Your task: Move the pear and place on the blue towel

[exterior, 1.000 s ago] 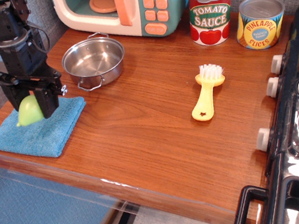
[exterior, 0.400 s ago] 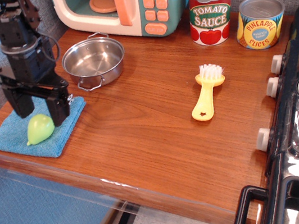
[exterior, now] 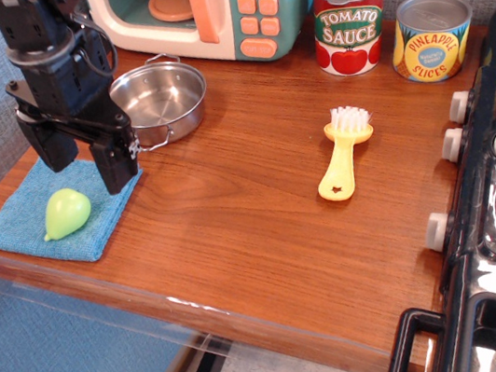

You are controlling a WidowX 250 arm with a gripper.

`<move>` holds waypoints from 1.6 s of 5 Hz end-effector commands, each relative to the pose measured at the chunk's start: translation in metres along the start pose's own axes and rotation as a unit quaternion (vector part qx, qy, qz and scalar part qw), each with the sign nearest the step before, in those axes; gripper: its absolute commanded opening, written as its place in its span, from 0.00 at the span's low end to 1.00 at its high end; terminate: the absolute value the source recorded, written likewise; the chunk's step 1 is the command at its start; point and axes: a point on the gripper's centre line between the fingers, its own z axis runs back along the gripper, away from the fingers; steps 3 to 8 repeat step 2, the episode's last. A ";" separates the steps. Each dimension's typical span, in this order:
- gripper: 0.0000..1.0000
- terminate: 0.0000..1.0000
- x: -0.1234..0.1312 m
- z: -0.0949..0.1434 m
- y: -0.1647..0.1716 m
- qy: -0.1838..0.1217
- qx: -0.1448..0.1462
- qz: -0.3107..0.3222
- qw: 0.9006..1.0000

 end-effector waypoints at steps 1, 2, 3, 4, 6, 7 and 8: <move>1.00 0.00 -0.022 0.010 -0.006 -0.013 0.005 -0.006 1.000; 1.00 1.00 -0.022 0.010 -0.006 -0.013 0.005 -0.006 1.000; 1.00 1.00 -0.022 0.010 -0.006 -0.013 0.005 -0.006 1.000; 1.00 1.00 -0.022 0.010 -0.006 -0.013 0.005 -0.006 1.000; 1.00 1.00 -0.022 0.010 -0.006 -0.013 0.005 -0.006 1.000; 1.00 1.00 -0.022 0.010 -0.006 -0.013 0.005 -0.006 1.000; 1.00 1.00 -0.022 0.010 -0.006 -0.013 0.005 -0.006 1.000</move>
